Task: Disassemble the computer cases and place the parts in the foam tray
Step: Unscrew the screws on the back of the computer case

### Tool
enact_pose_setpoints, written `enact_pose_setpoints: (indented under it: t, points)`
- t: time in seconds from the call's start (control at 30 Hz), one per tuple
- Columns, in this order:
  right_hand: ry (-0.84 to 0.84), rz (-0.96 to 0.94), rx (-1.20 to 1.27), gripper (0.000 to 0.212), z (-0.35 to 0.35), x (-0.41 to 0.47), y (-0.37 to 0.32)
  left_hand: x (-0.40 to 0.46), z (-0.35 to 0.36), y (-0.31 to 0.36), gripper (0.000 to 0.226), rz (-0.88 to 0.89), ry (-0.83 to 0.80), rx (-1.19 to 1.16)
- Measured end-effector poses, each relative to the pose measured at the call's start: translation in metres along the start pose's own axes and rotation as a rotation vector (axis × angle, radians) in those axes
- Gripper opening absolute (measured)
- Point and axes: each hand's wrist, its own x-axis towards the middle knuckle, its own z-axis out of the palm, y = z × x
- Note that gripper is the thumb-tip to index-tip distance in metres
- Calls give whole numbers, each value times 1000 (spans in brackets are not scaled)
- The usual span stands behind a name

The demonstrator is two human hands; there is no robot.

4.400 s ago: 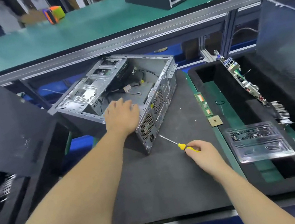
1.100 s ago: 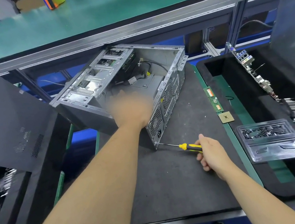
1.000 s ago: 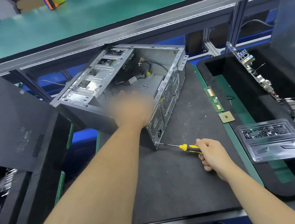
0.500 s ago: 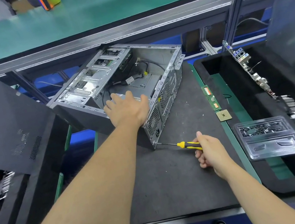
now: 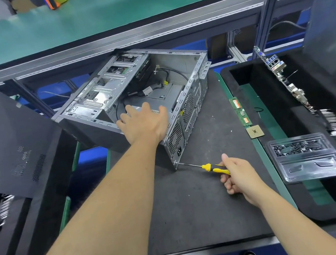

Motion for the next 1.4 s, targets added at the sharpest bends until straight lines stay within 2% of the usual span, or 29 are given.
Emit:
enact_pose_setpoints:
  t: [0.1, 0.27, 0.4, 0.5, 0.57, 0.6, 0.77, 0.83, 0.97, 1.07, 1.13, 1.17, 1.33, 1.4]
  points:
    - [-20, -36, 68, 32, 0, 0, 6, 0, 0, 0, 62, 3, 3, -3]
    - [-34, -134, 141, 7, -1, -4, 11, -1, 0, 0, 61, 4, 4, -14]
    - [-17, -187, 16, 17, -1, -5, 10, -1, -1, 0, 61, 0, 6, -23]
    - [5, -127, 43, 10, 3, -7, 2, -1, 0, 1, 61, -6, 1, -29]
    - [16, -31, 3, 31, 4, -5, -2, -1, -1, 0, 62, -9, 4, -28]
    - [25, -17, -26, 35, 5, -5, -3, 0, -1, 0, 62, -8, 5, -25]
    - [80, -210, -121, 18, 1, -8, -1, 1, 0, -1, 63, -9, 15, -22]
    - [81, -253, -102, 18, 0, -7, -1, 1, -1, -1, 63, -15, 16, -25]
    - [13, -244, 25, 27, 0, -5, 2, 1, -1, -1, 62, -17, 30, -24]
    - [30, -147, 7, 5, 3, -3, -1, -1, -1, 0, 62, -13, 34, -37]
    - [46, -47, -31, 26, 4, 0, -2, -1, -1, 0, 62, -10, 40, -48]
    - [49, -34, -40, 30, 5, 0, -2, -1, -1, 0, 62, -11, 46, -56]
    - [89, -208, -105, 15, 1, -6, 2, -1, 1, -1, 61, -15, 79, -116]
    - [61, -237, -85, 17, -1, -8, 2, 0, 2, -2, 60, -9, 100, -147]
